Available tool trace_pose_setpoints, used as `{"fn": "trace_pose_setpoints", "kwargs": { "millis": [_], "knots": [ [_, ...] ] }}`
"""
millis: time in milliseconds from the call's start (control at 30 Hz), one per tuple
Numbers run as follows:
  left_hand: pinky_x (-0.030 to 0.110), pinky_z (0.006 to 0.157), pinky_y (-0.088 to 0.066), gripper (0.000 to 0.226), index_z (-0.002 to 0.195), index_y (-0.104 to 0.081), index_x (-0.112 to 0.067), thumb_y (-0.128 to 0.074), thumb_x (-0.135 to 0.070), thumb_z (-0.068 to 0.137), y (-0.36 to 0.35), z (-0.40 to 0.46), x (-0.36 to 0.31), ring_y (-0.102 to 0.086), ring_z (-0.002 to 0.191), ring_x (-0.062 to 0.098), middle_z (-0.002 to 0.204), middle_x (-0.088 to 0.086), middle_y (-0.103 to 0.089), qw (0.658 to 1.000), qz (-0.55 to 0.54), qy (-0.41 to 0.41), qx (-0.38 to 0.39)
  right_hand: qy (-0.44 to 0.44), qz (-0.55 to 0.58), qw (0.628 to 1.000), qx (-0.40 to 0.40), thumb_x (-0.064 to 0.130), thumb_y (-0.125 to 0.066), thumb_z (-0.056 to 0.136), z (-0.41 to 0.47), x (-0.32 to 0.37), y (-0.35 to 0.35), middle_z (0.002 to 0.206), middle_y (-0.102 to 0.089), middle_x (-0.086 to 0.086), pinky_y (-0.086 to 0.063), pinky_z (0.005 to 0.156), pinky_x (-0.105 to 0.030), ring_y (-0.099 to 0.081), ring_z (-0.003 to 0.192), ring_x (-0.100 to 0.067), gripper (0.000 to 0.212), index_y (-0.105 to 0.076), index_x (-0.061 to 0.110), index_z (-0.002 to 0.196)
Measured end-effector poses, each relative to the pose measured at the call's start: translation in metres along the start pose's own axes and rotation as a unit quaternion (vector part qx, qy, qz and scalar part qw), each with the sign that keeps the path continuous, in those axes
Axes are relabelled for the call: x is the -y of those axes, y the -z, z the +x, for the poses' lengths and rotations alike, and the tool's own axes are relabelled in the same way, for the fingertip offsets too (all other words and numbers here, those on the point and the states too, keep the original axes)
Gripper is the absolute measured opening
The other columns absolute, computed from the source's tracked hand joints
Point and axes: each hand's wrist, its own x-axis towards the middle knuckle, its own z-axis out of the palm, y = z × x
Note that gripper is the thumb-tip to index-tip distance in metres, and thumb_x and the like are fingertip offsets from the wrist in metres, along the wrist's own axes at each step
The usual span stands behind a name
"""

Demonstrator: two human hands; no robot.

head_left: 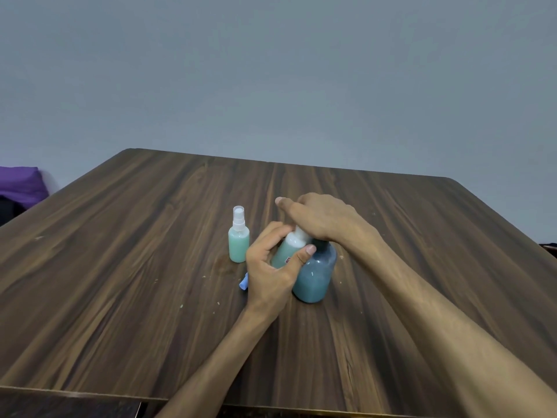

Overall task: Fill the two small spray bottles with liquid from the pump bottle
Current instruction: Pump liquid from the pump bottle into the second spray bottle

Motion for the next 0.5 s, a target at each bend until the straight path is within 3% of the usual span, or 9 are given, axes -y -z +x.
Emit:
{"fn": "trace_pose_setpoints", "kwargs": {
  "millis": [167, 267, 400, 500],
  "knots": [
    [0.031, 0.081, -0.054, 0.017, 0.096, -0.073, -0.001, -0.081, -0.009, 0.083, -0.0007, 0.0009, 0.0003, -0.067, 0.087, 0.022, 0.089, 0.009, -0.069, 1.0, -0.003, -0.004, 0.0, -0.003, 0.014, 1.0, 0.008, 0.075, -0.027, 0.1, 0.003, -0.0005, -0.0003, 0.105, -0.073, -0.004, -0.051, 0.092, -0.046, -0.068, 0.103, -0.03, 0.064, -0.063, 0.023, 0.088],
    [0.035, 0.08, -0.054, 0.019, 0.095, -0.072, 0.0, -0.08, -0.012, 0.083, 0.0002, -0.0006, 0.001, -0.066, 0.085, 0.023, 0.087, 0.009, -0.067, 1.0, -0.006, 0.004, -0.005, -0.002, -0.002, 1.0, 0.015, 0.073, -0.027, 0.102, 0.0017, 0.0016, -0.0004, 0.108, -0.071, -0.003, -0.048, 0.087, -0.044, -0.066, 0.104, -0.029, 0.064, -0.064, 0.021, 0.097],
    [0.038, 0.083, -0.057, 0.017, 0.098, -0.074, -0.001, -0.081, -0.004, 0.083, 0.0006, 0.0007, 0.0005, -0.069, 0.09, 0.028, 0.093, 0.01, -0.071, 1.0, -0.002, -0.009, -0.006, -0.003, 0.027, 1.0, 0.006, 0.076, -0.026, 0.099, 0.0058, -0.0024, 0.0002, 0.091, -0.067, -0.001, -0.051, 0.09, -0.047, -0.067, 0.098, -0.03, 0.065, -0.06, 0.023, 0.082],
    [0.035, 0.082, -0.055, 0.016, 0.097, -0.074, -0.004, -0.081, -0.005, 0.083, -0.0004, -0.0008, -0.0009, -0.068, 0.089, 0.022, 0.092, 0.006, -0.07, 1.0, -0.008, 0.002, 0.0, -0.003, 0.022, 1.0, 0.017, 0.076, -0.027, 0.099, 0.006, -0.0022, -0.0013, 0.092, -0.068, -0.002, -0.052, 0.093, -0.048, -0.068, 0.098, -0.03, 0.064, -0.059, 0.024, 0.08]
  ]
}}
